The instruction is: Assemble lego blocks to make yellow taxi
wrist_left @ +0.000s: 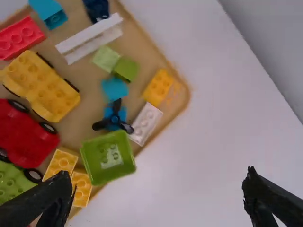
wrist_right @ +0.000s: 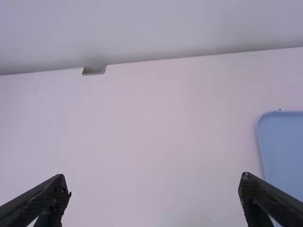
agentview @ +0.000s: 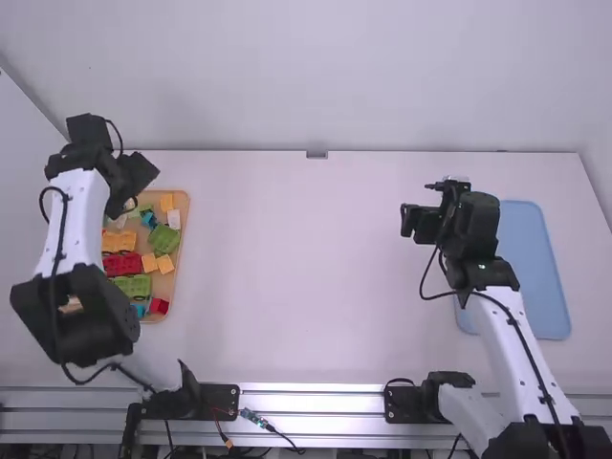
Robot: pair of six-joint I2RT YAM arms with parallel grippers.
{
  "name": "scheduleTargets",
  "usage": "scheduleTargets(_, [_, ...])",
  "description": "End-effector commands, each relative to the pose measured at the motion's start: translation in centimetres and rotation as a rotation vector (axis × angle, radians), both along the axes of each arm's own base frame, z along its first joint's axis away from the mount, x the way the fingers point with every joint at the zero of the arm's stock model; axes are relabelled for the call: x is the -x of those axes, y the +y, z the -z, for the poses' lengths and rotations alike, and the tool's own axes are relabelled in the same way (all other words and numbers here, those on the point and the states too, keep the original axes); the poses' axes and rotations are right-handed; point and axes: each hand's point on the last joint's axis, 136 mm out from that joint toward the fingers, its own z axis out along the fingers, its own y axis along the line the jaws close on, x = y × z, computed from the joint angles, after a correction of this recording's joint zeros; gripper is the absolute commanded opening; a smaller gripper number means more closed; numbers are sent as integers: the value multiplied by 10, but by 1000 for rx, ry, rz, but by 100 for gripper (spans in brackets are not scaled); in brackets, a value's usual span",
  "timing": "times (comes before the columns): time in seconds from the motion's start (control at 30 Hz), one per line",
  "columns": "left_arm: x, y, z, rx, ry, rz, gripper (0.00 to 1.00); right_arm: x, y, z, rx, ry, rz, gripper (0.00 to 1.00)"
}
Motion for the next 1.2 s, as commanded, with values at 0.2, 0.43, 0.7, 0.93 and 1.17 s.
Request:
scheduleTargets(0.2, [9,70,56,169,90,-267,99,-16,8,-14,-21,-15,-20,99])
scheduleTargets(0.43, [20,88,91,219,126,-338,99,-16,9,-14,-21,-13,-23,99])
scheduleTargets(0.7, [28,89,124,221,128,-445,99,-15,9,-13,-21,-8,-24,99])
scheduleTargets(0.93, [34,88,148,224,120,-500,99,-15,9,-13,-21,-8,-23,99])
scheduleTargets(1.17, [39,89,164,212,112,-541,99,-13,9,-10,-20,7,-23,99])
